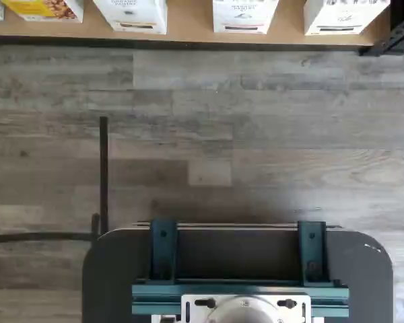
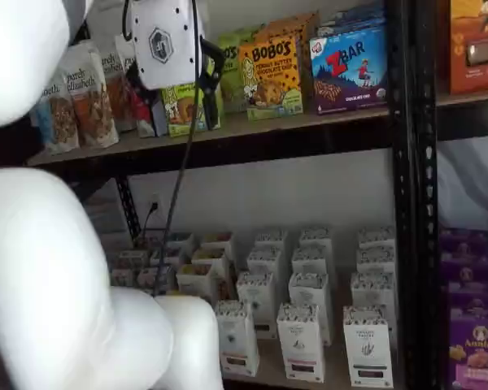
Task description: Pick up the white box with a yellow strip in the middle, on the bottom shelf, the fourth box from the left
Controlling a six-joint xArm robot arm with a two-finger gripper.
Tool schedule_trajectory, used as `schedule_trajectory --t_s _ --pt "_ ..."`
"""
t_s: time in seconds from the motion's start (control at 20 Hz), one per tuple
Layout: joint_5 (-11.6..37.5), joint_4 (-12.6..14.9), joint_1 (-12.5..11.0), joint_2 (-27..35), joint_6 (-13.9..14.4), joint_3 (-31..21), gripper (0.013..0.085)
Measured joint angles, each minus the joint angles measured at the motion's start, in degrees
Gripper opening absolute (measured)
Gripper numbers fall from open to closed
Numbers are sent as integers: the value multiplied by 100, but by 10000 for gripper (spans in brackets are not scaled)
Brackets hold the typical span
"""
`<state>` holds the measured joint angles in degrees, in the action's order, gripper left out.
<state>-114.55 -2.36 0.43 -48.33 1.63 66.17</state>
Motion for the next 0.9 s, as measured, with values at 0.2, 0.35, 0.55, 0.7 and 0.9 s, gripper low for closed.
schedule_trajectory --t_s 0.2,0.35,0.55,0.7,0.9 --pt "-220 -662 -591 107 -279 76 850" --pt "-147 -602 -517 88 -255 50 850" --pt "22 -487 -316 62 -124 -66 850" --pt "246 -434 -137 12 13 -261 850" --pt "647 -151 327 -90 348 -616 850"
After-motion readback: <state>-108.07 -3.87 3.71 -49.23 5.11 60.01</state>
